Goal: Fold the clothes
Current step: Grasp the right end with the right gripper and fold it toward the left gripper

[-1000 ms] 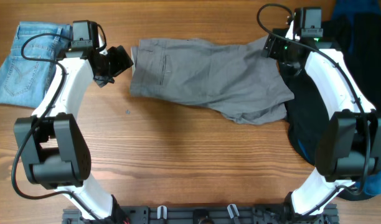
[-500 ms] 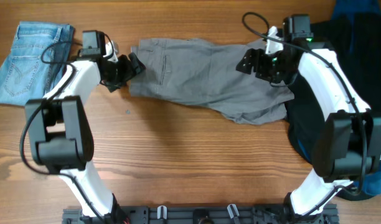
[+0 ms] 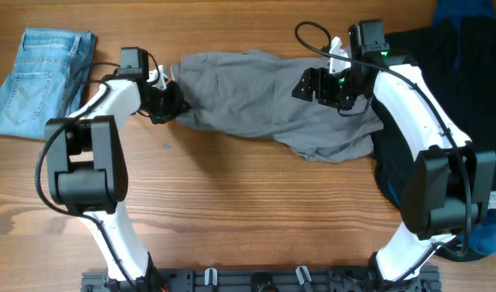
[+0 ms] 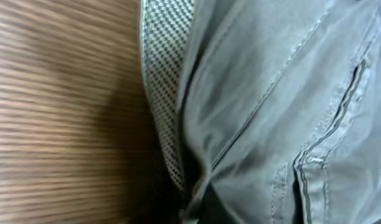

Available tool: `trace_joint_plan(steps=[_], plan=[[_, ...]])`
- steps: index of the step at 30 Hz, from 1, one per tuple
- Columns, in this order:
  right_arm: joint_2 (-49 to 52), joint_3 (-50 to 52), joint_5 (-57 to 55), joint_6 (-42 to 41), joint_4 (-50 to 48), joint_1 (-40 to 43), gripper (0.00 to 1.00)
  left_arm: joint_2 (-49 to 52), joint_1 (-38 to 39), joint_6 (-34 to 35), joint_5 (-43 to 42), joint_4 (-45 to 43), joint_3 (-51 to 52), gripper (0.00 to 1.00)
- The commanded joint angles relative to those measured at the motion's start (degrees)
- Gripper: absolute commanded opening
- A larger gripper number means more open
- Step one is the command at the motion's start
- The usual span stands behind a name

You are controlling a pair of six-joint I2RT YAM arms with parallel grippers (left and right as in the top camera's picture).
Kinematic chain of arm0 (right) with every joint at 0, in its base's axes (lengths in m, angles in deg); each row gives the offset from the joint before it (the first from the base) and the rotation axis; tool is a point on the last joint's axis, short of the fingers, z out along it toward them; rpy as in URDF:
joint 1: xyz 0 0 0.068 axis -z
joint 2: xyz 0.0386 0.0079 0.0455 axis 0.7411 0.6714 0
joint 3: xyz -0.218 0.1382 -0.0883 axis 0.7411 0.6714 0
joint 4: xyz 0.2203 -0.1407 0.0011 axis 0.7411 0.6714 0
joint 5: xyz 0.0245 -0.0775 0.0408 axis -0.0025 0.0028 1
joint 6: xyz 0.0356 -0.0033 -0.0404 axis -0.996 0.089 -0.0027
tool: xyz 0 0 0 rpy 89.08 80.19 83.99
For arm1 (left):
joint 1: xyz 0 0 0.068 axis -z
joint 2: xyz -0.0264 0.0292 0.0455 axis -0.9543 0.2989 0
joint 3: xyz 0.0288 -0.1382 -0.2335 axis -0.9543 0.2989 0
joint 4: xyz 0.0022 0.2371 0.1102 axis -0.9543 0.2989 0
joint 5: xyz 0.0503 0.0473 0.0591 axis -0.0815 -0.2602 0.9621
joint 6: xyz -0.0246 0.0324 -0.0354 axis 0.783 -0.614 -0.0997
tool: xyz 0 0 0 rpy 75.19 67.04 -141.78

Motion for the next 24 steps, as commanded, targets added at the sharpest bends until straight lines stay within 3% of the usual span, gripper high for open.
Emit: trace_joint_plan(steps=[1,3,5,9,12,24], plan=[[1.68,0.50,-0.57,-0.50,0.02,-0.46,0.85,0.74,0.09,-0.35,-0.26,1.07,0.87,0.04],[1.88,0.61,-0.57,-0.42,0.59,-0.81,0.83,-0.61,-0.94,-0.35,0.00,2.21,0.76,0.04],[2.08,0.72,-0.57,-0.35,0.90,-1.51,0.73,-3.69,-2.45,-0.33,0.92,3.69,0.70,0.04],[3.23,1.18,-0.57,-0.50,0.28,-4.02,0.38,-11.65,-4.66,-0.33,1.88,7.89,-0.87,0.04],[5.38,1.18,-0.57,-1.84,-0.24,-6.60,0.24,-18.69,-4.81,-0.31,1.88,9.18,-1.53,0.04],[16.48,1.25,11.28,-4.35,-8.85,-22.97,0.20,-33.22,0.20,1.18,1.60,11.61,-1.53,0.04]])
